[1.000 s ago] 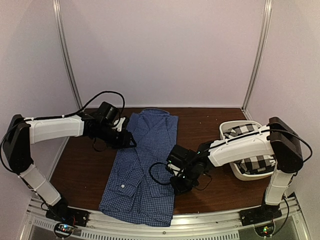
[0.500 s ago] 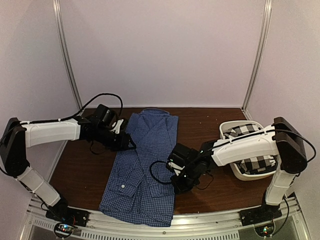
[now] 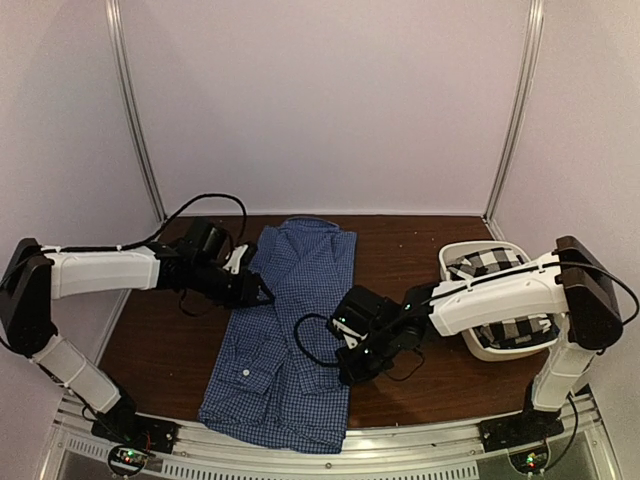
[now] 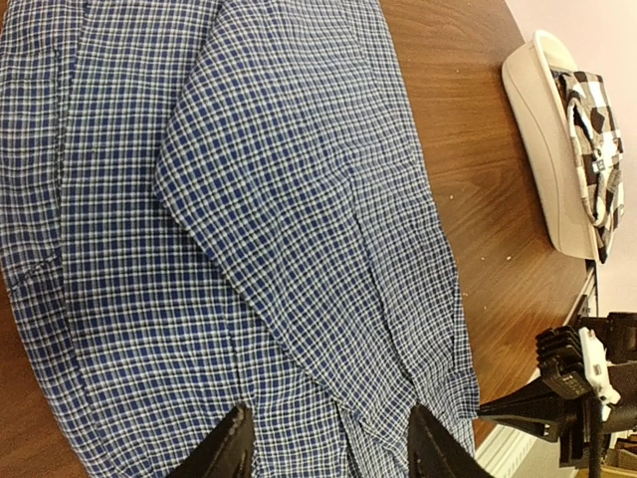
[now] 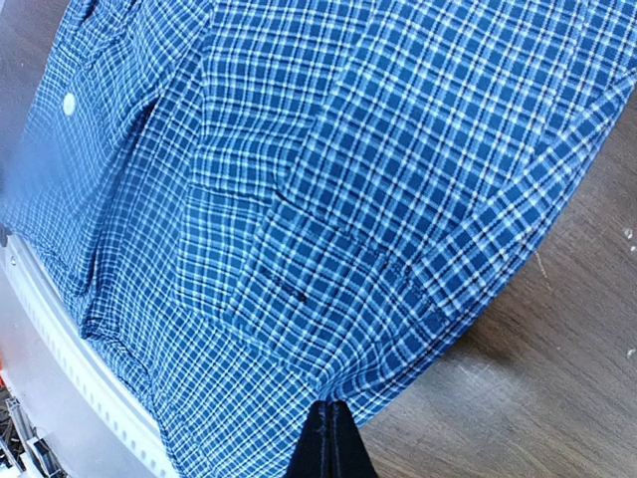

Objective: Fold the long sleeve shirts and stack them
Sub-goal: Adjust the rectangle-folded shirt at the center of the board, then move the rectangle-folded shirt to the center of the board.

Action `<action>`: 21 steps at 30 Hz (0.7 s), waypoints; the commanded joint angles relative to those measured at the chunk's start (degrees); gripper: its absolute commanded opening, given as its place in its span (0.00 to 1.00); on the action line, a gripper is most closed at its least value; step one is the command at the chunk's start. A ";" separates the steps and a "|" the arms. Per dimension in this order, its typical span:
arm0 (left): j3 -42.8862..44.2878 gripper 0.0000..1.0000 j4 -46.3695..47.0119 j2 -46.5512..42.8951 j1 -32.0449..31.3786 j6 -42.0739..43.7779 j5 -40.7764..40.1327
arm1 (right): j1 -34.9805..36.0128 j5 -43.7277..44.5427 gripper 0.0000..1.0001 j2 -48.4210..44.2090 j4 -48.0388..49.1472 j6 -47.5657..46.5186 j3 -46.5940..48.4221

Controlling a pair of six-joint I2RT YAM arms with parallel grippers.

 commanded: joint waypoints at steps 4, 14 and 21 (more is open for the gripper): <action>-1.56 0.53 8.41 4.12 0.34 -1.64 3.97 | 1.65 3.76 0.04 -2.67 1.57 2.53 -2.12; 1.89 0.50 9.89 10.20 0.34 -0.89 4.44 | 0.04 12.65 0.22 -6.88 -0.75 1.65 -3.05; 8.89 0.44 9.01 16.36 0.67 -0.38 3.65 | -8.88 11.85 0.29 -6.94 10.40 -3.58 0.12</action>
